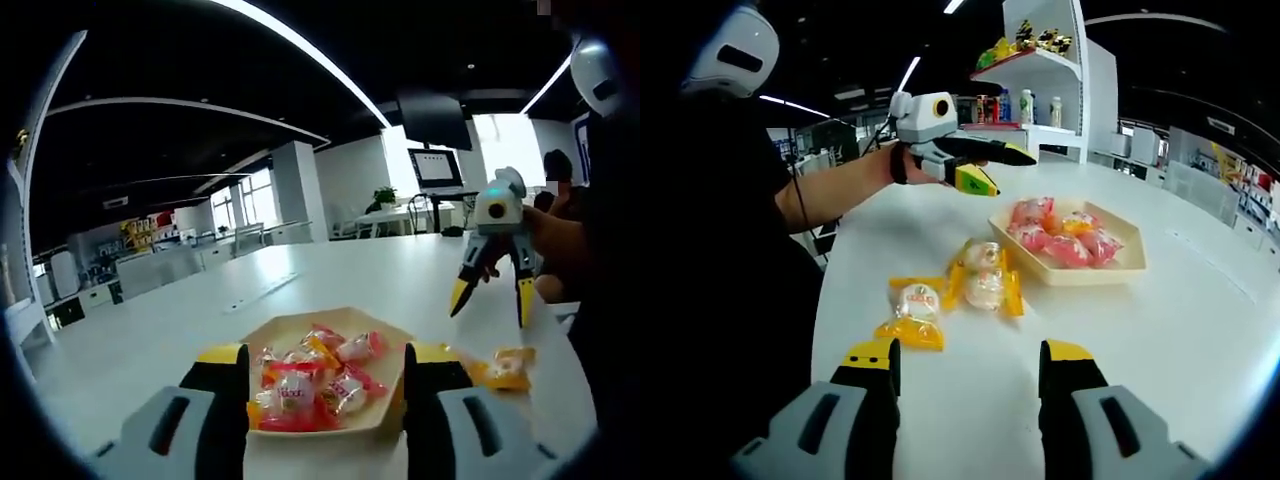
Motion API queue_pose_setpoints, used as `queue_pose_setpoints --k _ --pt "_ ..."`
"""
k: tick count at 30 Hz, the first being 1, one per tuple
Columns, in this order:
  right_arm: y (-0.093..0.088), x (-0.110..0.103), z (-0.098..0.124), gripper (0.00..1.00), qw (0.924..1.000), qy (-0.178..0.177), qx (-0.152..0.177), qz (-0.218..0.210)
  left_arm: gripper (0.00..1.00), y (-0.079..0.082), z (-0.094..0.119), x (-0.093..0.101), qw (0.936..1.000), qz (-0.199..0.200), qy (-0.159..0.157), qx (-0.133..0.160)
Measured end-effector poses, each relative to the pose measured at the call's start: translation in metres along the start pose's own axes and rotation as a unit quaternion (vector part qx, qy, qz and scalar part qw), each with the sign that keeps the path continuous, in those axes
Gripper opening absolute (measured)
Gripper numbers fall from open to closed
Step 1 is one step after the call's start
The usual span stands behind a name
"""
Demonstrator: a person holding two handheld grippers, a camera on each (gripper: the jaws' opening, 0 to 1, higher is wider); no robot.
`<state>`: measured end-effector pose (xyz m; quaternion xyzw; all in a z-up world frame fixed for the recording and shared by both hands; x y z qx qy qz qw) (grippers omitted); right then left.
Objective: Pick up the marshmallows scattered on the table and place them into the bowl on the table
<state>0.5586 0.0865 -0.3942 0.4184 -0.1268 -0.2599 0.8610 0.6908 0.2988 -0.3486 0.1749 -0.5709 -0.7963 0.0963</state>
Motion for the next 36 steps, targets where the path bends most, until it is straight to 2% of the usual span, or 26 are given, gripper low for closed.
queue_pose_setpoints --k 15,26,36 --pt "-0.001 -0.001 0.000 0.54 1.0000 0.003 0.000 0.000 0.61 0.000 0.002 0.029 0.9967 -0.017 -0.079 0.000" --pt "-0.001 -0.001 -0.001 0.54 1.0000 0.004 0.000 -0.001 0.60 -0.005 0.006 0.046 0.9911 -0.033 -0.128 -0.011" --pt "-0.001 -0.002 -0.002 0.54 1.0000 0.006 -0.001 0.000 0.58 -0.009 0.010 0.062 0.9832 -0.051 -0.174 -0.020"
Point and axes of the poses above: the point that each gripper's makers call its tool centre point, and the gripper's own axes: z roughly backward along the fingers, x roughly to its right, y roughly out of its top, the point moved 7 cm from there along z, roughly backward along the fingers, and after that the axes turned 8 degrees about -x, right-handed, at the moved point
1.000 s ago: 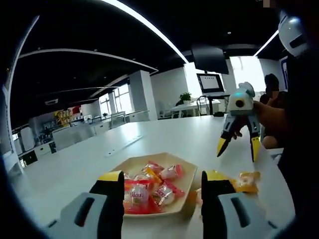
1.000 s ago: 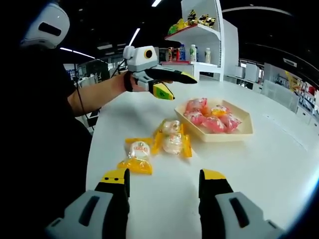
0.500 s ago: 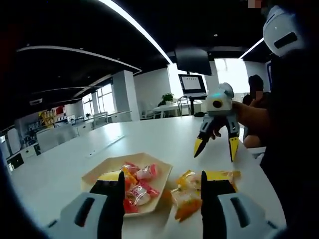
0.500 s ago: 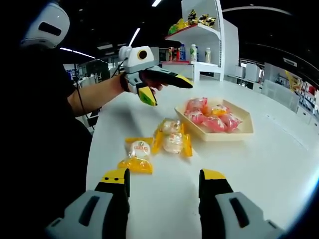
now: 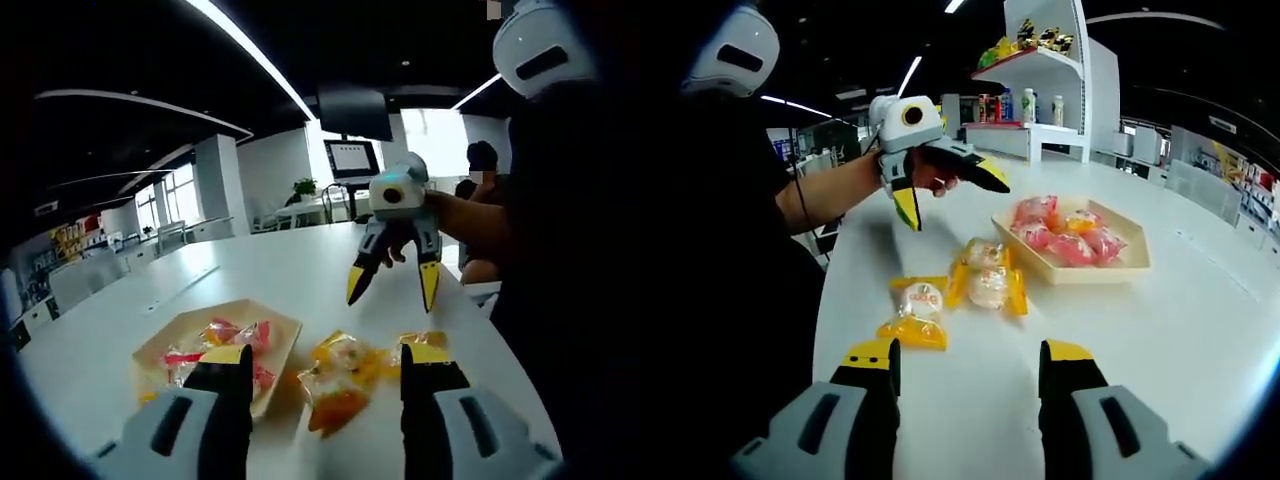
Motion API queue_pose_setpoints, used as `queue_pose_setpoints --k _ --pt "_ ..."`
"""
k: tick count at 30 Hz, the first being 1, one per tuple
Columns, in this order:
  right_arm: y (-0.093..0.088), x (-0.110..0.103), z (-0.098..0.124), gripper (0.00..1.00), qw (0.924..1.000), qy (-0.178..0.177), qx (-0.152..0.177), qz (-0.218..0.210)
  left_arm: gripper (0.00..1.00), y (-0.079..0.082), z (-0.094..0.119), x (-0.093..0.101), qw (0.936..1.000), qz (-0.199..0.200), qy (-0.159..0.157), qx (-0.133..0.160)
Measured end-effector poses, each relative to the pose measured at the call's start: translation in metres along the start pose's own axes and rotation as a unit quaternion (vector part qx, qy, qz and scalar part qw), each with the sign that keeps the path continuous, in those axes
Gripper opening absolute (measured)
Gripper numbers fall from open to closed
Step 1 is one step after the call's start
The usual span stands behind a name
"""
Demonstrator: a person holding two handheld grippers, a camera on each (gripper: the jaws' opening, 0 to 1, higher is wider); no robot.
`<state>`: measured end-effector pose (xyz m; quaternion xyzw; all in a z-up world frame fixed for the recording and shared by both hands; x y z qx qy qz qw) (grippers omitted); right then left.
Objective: Pick up the marshmallows scattered on the table and place them into the bowl on the table
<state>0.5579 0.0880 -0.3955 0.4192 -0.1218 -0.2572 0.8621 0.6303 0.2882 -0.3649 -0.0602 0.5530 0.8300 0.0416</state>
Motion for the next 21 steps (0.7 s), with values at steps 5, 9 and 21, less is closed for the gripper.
queue_pose_setpoints --k 5,9,21 --pt "0.000 0.000 0.000 0.54 1.0000 -0.001 0.000 0.000 0.57 -0.002 -0.003 0.012 0.9995 -0.008 -0.030 -0.005" --pt "0.000 -0.001 0.001 0.54 1.0000 0.002 -0.001 0.003 0.57 -0.005 -0.004 0.017 0.9988 -0.014 -0.044 -0.016" --pt "0.002 -0.002 0.000 0.54 1.0000 0.002 0.002 0.006 0.57 -0.008 -0.002 0.018 0.9985 -0.016 -0.046 -0.026"
Point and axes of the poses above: the point that each gripper's makers call its tool centre point, and the gripper's own axes: z roughly backward along the fingers, x roughly to its right, y roughly out of its top, the point moved 7 cm from there along z, roughly backward along the fingers, and after that the axes turned 8 degrees about -x, right-handed, at the moved point
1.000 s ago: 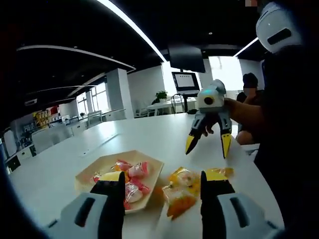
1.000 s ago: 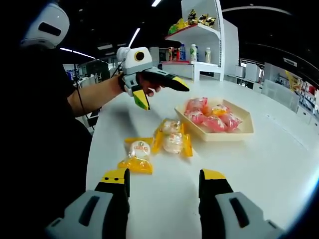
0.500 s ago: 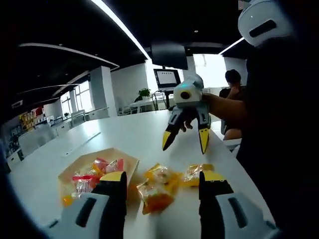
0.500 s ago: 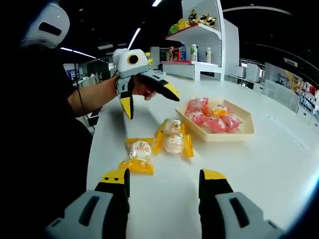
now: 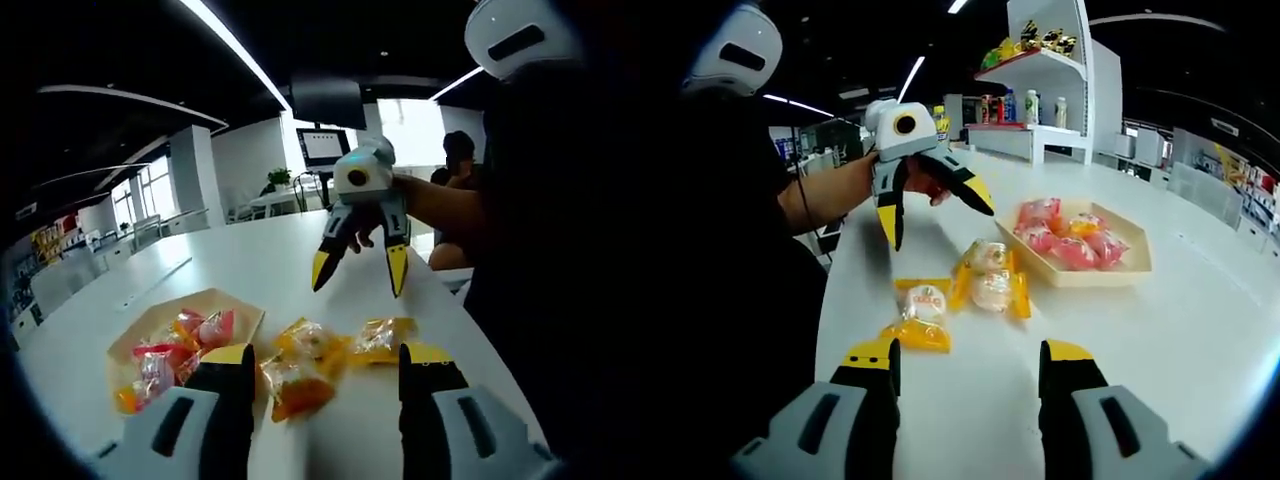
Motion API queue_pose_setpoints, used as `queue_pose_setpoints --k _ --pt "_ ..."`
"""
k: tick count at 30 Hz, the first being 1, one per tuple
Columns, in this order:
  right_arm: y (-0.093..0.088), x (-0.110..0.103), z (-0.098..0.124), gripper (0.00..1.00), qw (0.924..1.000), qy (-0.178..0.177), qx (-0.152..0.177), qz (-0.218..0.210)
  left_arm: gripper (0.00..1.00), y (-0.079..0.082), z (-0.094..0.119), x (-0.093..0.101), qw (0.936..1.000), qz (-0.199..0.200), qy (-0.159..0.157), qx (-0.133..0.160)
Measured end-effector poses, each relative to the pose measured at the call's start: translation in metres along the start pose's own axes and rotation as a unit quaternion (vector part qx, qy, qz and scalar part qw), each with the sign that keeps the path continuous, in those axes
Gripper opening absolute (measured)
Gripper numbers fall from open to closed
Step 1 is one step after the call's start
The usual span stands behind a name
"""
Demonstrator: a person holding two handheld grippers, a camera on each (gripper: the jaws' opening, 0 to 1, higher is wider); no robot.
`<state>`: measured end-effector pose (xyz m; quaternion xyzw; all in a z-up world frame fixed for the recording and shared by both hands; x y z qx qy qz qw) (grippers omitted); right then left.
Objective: Pick up the marshmallows scattered on the table and place them into the bowl on the table
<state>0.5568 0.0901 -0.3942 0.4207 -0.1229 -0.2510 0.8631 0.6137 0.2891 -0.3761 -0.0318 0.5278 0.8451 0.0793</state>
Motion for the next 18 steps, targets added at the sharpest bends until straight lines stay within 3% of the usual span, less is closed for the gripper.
queue_pose_setpoints --k 18 --pt "0.0000 0.0001 0.0000 0.54 1.0000 0.001 -0.004 0.004 0.57 -0.0013 0.0051 0.0035 0.9999 -0.007 -0.005 -0.014"
Point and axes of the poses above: the point that each gripper's makers call its tool centre point, and the gripper's own axes: z roughly backward along the fingers, x roughly to its right, y roughly out of its top, the point moved 7 cm from there along z, roughly backward along the fingers, and after that the axes turned 8 degrees about -x, right-handed, at the moved point
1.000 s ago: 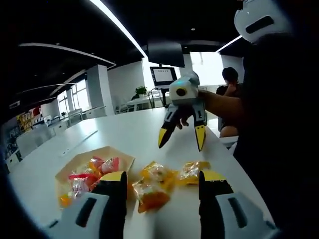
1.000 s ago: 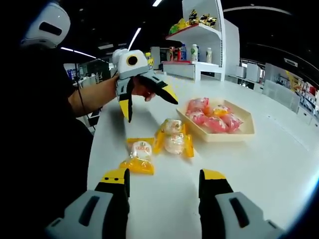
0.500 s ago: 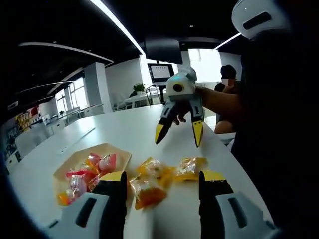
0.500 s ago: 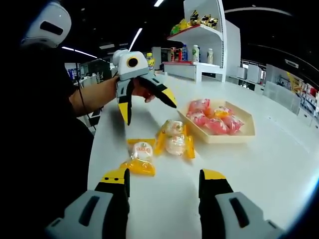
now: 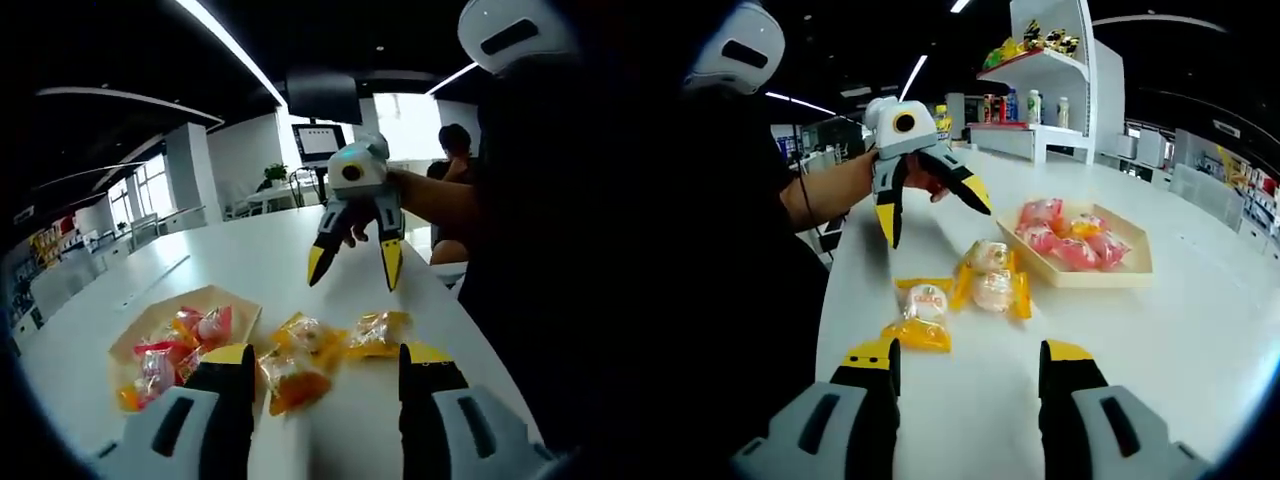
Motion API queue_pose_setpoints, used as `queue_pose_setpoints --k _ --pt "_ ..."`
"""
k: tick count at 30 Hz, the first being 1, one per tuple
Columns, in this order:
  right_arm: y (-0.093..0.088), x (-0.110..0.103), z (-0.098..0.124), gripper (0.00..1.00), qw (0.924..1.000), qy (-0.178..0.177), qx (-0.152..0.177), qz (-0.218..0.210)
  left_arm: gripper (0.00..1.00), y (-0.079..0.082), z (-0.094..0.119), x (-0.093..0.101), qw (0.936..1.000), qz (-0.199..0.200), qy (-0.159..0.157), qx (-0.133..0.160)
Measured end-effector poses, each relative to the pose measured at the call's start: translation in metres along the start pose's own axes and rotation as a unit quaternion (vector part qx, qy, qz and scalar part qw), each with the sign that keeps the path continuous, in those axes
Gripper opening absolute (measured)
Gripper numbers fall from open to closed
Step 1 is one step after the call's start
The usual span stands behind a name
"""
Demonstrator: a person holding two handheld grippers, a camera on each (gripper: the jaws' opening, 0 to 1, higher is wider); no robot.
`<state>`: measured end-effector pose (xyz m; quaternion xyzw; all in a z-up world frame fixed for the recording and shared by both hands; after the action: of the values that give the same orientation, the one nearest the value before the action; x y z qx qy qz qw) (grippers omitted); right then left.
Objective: Pick up the marshmallows scattered on the table and place them into the bowl on the table
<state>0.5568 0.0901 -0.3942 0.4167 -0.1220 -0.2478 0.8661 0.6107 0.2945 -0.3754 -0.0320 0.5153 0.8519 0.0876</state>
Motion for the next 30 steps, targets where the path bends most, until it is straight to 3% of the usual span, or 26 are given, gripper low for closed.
queue_pose_setpoints --k 17,30 --pt "-0.001 -0.001 -0.001 0.55 1.0000 0.001 0.001 -0.002 0.57 -0.007 0.013 0.013 0.9989 -0.010 -0.018 -0.042" --pt "-0.002 -0.002 -0.001 0.56 1.0000 0.003 0.003 -0.004 0.59 -0.016 0.036 0.013 0.9944 -0.019 0.006 -0.104"
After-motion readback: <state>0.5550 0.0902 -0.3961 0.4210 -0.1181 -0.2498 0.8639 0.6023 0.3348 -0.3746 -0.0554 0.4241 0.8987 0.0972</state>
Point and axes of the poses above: the point that each gripper's makers call its tool centre point, and the gripper's own axes: z roughly backward along the fingers, x roughly to its right, y roughly out of its top, the point moved 7 cm from there along z, roughly backward along the fingers, and after that the axes turned 8 degrees about -x, right-handed, at the moved point
